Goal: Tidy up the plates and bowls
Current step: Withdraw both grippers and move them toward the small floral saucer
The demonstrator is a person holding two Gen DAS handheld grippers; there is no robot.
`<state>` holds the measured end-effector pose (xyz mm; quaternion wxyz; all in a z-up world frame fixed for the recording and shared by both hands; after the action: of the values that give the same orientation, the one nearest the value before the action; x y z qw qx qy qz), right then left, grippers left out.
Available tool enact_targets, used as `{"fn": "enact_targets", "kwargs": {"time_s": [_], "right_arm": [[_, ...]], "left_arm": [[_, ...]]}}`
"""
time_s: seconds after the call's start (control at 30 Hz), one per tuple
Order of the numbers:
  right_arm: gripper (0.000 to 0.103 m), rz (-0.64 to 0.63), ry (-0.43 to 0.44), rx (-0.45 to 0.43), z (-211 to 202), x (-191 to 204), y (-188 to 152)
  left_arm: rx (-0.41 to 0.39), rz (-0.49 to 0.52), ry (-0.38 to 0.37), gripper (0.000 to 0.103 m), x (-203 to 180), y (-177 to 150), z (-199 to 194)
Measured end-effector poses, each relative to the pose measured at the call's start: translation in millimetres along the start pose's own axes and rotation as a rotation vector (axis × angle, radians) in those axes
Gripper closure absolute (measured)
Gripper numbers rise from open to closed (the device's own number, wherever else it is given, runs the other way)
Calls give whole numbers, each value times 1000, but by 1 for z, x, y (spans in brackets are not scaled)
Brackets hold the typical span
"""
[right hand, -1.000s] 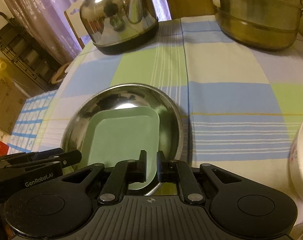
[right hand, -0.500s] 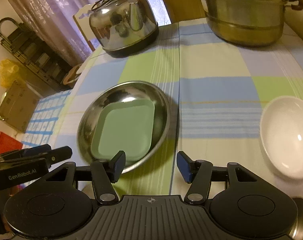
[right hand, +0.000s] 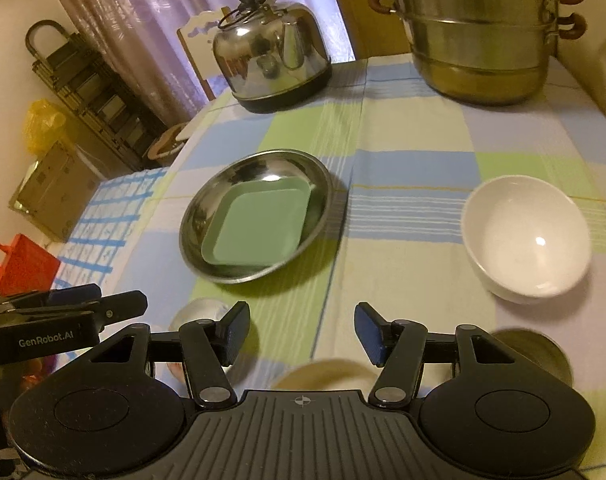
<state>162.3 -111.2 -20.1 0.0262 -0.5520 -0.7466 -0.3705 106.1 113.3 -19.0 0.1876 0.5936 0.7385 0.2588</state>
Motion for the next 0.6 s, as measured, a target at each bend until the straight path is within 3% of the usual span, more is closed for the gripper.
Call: {"fn": "enact_targets", "kwargs": {"time_s": [0.37,0.6], "right_arm": [[39,-19,-54,-2,-48,-29,-37],[39,-50,-111,-2,-77,-45,-59]], "left_arm": [[-16,-15,7,14,-37,-36,-33],[-30,-51,4,13,-54,-55,-51]]}}
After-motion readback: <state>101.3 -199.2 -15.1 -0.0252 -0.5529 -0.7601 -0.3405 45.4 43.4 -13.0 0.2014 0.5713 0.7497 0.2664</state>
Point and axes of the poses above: each gripper's, at about its wrist camera, not at the fingertips, and z roughly the way its jaws point, x to its left, y to its top, the point moved 1 cm from there along z, roughly the way its jaws point, and after that the axes turned 6 degrees about y, right-handed, at the moved point
